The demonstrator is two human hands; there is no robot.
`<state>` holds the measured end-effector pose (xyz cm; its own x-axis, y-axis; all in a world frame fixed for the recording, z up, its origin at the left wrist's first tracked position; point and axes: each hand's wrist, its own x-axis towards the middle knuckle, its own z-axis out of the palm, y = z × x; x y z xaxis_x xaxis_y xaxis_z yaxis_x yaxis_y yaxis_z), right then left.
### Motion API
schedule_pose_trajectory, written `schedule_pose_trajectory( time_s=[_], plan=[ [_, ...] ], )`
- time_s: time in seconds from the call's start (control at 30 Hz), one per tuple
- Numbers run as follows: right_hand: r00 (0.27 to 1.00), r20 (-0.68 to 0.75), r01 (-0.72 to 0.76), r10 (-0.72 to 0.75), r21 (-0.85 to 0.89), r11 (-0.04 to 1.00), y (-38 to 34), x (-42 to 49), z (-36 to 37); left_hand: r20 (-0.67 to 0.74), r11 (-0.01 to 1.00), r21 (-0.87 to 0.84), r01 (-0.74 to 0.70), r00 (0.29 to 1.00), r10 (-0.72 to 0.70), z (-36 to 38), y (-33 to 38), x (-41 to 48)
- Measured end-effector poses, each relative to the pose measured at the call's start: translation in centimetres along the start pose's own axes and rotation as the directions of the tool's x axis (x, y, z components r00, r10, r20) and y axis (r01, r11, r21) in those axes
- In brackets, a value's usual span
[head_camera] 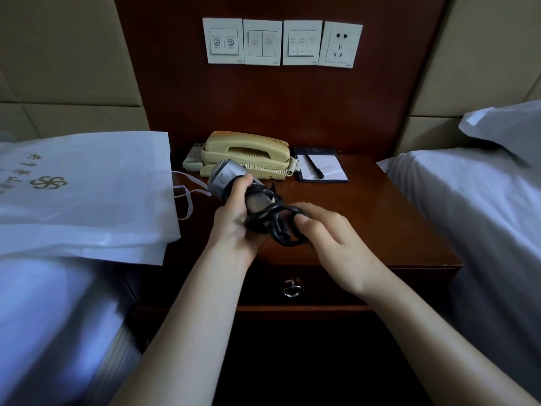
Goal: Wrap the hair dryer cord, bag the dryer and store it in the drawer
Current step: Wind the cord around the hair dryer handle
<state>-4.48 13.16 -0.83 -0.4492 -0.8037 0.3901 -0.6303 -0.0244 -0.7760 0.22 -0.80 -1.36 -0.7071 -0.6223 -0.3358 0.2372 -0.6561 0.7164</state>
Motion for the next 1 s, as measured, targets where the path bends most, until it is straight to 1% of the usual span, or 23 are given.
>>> schedule_pose_trajectory(
  time_s=[0.07,0.13,0.2,0.3,0.37,0.4,0.47,0.5,0.57,0.63,0.7,0.73,0.8,0.87,1.0],
  plan=[
    [0.998,0.055,-0.035,0.033,0.035,0.999,0.3,0.2,-0.3,-0.043,0.997,0.053,-0.052,0.998,0.054,-0.2,0.2,0.3],
    [0.997,0.060,-0.047,0.039,0.131,0.990,0.6,0.3,-0.4,-0.074,0.988,0.129,-0.086,0.993,0.096,-0.4,0.3,0.3],
    [0.996,0.084,-0.051,0.035,0.189,0.981,1.0,0.5,-0.8,-0.078,0.975,0.203,-0.091,0.991,0.109,-0.6,0.3,0.3],
    [0.989,0.148,-0.059,0.024,0.231,0.971,1.0,0.5,-1.5,-0.060,0.953,0.285,-0.105,0.990,0.127,-0.8,0.2,0.2],
    [0.987,0.161,-0.029,0.001,0.170,0.985,0.9,0.3,-1.7,-0.053,0.944,0.311,-0.113,0.989,0.136,-0.8,0.1,0.2],
    [0.989,0.149,0.004,-0.019,0.097,0.995,1.0,0.3,-1.7,-0.052,0.943,0.313,-0.114,0.989,0.137,-0.8,0.1,0.3],
    [0.992,0.103,0.076,-0.071,-0.050,0.996,1.3,0.3,-1.6,-0.042,0.942,0.318,-0.109,0.991,0.129,-0.8,0.1,0.5],
    [0.994,0.071,0.093,-0.087,-0.088,0.992,1.4,0.3,-1.5,-0.036,0.941,0.320,-0.108,0.991,0.126,-0.7,0.1,0.6],
    [0.995,0.006,0.103,-0.103,-0.068,0.992,1.6,0.3,-1.1,-0.031,0.948,0.297,-0.112,0.991,0.127,-0.6,0.2,0.9],
    [0.995,-0.053,0.082,-0.079,0.052,0.995,1.7,0.4,-0.5,-0.019,0.963,0.251,-0.102,0.994,0.111,-0.5,0.2,1.0],
    [0.996,-0.084,0.008,0.015,0.270,0.963,1.8,0.4,0.1,0.038,0.977,0.192,-0.087,0.996,0.081,-0.5,0.1,1.1],
    [0.994,-0.074,-0.040,0.075,0.397,0.917,1.8,0.5,0.3,0.070,0.984,0.157,-0.079,0.995,0.069,-0.5,0.1,1.1],
    [0.987,-0.027,-0.108,0.157,0.607,0.787,1.9,0.4,0.8,0.102,0.992,0.106,-0.070,0.993,0.059,-0.6,0.0,1.2],
    [0.982,-0.024,-0.118,0.190,0.706,0.699,1.8,0.4,1.2,0.103,0.992,0.098,-0.081,0.992,0.071,-0.7,0.0,1.4],
    [0.972,-0.059,-0.095,0.229,0.791,0.605,1.6,0.4,2.3,0.103,0.986,0.098,-0.138,0.986,0.128,-0.9,0.3,1.8]
  ],
)
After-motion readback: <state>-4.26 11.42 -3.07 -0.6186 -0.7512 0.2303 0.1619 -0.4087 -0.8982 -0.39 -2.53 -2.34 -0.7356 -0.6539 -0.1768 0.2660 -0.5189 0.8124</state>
